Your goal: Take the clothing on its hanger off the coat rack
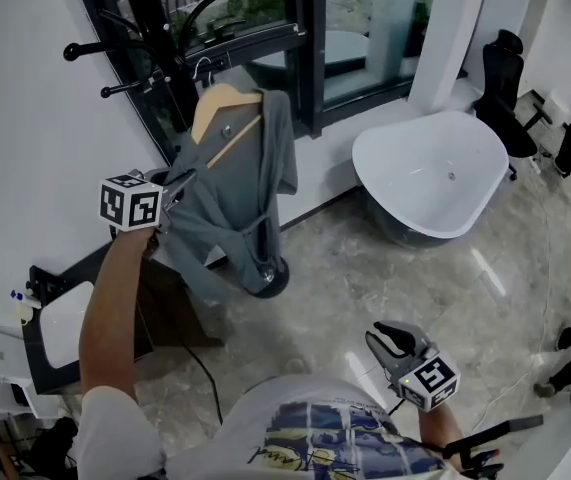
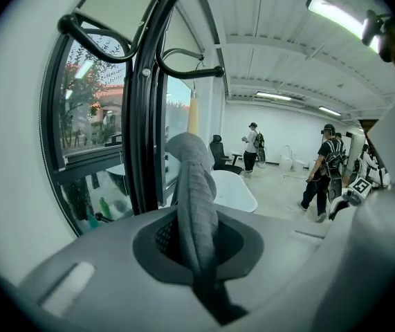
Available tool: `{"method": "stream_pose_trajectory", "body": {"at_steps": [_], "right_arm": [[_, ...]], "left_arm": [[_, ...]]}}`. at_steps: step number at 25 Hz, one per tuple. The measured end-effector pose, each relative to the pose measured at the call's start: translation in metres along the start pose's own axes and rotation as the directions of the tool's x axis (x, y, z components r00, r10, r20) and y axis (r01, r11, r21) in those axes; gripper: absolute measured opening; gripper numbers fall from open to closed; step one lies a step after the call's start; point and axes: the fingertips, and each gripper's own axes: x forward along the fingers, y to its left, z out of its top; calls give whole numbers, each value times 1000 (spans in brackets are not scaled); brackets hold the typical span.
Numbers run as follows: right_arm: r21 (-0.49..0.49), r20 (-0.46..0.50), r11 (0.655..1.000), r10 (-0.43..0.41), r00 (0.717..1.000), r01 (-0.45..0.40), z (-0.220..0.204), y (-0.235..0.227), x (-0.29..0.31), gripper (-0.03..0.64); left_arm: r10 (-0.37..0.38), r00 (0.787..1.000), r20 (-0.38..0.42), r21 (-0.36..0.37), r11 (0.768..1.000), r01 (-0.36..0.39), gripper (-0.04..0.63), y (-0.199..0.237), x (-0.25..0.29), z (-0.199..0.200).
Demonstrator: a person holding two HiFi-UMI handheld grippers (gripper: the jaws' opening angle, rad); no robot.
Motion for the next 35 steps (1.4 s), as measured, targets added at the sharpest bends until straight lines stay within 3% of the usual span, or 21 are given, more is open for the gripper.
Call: {"method": "stream_pose_trajectory", "body": {"at_steps": [17,25,35], "right_arm": [[12,20,1000,-13,1000,13,-25,-6,-55,87],[-6,9,1000,7,1000,-6,-41,-7,-87,87],[-13,-15,998,53,998,-54,-68,-18,-132,87]], "left_arm": [[-43,999,29,33,999,43,2,-72,-5,16],[-55,998,39,45,998,53,2,-126,-21,13],[-77,996,55,55,996,74,2,-228,-60,-13]]}}
